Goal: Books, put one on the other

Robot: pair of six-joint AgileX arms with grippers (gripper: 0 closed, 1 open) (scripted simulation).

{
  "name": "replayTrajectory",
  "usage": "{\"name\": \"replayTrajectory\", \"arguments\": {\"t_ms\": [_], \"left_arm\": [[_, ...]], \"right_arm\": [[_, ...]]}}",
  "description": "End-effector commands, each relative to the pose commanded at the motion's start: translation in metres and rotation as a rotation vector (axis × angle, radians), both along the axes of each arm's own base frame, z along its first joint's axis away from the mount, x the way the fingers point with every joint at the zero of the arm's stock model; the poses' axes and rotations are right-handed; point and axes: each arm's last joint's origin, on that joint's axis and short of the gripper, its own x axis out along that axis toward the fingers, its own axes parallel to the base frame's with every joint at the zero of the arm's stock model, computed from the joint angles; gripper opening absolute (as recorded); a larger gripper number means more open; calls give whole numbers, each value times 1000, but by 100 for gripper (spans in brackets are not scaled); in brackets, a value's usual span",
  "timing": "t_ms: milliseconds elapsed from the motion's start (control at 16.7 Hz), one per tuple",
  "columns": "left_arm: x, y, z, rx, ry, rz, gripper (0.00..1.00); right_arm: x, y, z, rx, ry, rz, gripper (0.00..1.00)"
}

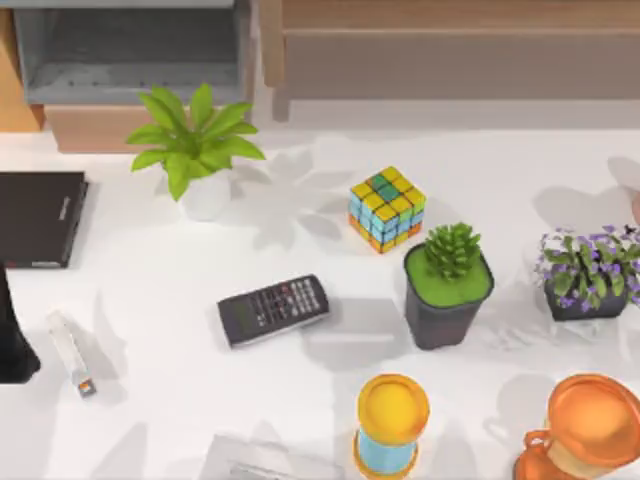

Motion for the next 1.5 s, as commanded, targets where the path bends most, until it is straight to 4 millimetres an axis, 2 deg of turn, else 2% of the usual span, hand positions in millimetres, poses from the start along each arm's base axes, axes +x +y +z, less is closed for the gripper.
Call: {"name": "replayTrajectory", "arguments": {"t_ms": [180,300,480,660,780,960,1080,1260,1380,1500], "left_arm": [[0,0,3,0,-6,0,100],[1,-1,19,-1,-35,-1,100],[7,-3,62,-9,-96,-8,100],[33,-8,108,-19,-114,-17,100],[67,-14,129,-22,-81,-22,100],[137,-28,141,-19,-4,-27,100],[188,-40,135,-15,36,-28,100],[253,-60,115,-9,64,-27,100],[285,-72,102,-9,59,-25,100],[308,-81,94,-12,39,-21,100]], "right_arm": [[0,0,0,0,0,0,100],[0,0,0,0,0,0,100],[0,0,0,0,0,0,100],[0,0,0,0,0,0,100],[0,0,0,0,0,0,100],[0,0,0,0,0,0,100],[0,0,0,0,0,0,100],[0,0,0,0,0,0,100],[0,0,0,0,0,0,100],[0,0,0,0,0,0,100]]}}
